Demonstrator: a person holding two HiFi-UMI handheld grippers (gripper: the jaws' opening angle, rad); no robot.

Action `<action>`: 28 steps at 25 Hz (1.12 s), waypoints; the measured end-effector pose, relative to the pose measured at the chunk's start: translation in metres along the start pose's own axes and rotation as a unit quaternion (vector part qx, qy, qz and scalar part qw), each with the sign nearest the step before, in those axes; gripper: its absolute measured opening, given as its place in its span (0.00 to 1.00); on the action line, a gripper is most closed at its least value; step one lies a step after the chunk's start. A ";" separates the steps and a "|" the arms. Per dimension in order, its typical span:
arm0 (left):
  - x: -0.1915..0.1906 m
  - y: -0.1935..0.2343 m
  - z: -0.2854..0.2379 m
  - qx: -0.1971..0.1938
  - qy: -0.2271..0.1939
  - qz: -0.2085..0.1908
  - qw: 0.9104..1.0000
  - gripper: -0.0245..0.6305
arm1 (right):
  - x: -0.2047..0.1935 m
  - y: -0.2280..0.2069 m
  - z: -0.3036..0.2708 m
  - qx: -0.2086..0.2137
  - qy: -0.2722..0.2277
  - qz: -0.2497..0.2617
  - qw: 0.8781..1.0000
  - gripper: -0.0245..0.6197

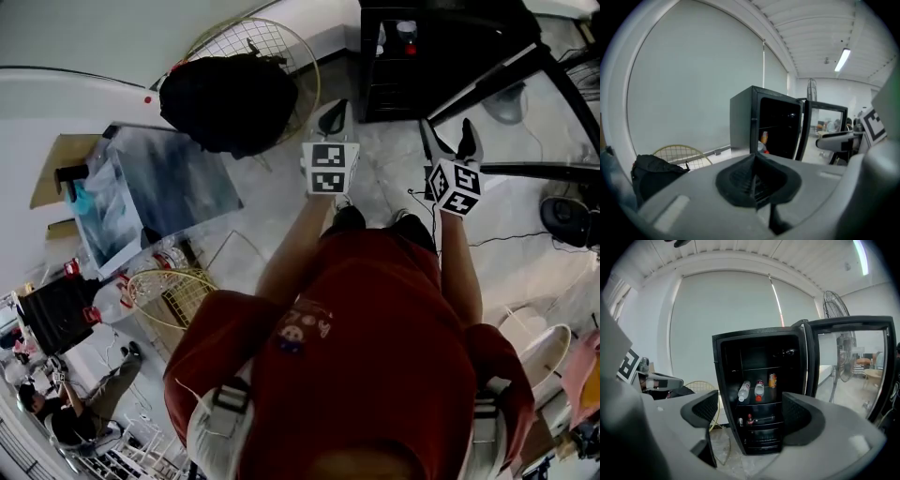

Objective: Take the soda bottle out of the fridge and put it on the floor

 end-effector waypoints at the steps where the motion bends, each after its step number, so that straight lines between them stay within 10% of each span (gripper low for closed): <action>1: 0.001 0.003 -0.003 -0.002 0.000 0.001 1.000 0.04 | 0.002 0.002 -0.002 -0.002 -0.001 -0.001 1.000 0.67; 28: 0.000 -0.120 -0.032 0.119 -0.055 0.032 0.991 0.04 | 0.014 -0.117 -0.023 0.146 -0.040 0.033 0.988 0.67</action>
Point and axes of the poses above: the fingertips, and each gripper's own axes: z backward along the fingers, y to its left, x out of its top, the point moved 9 cm from there along z, backward along the fingers, and after that the axes turned 10 degrees about z, right-handed, at the moved point
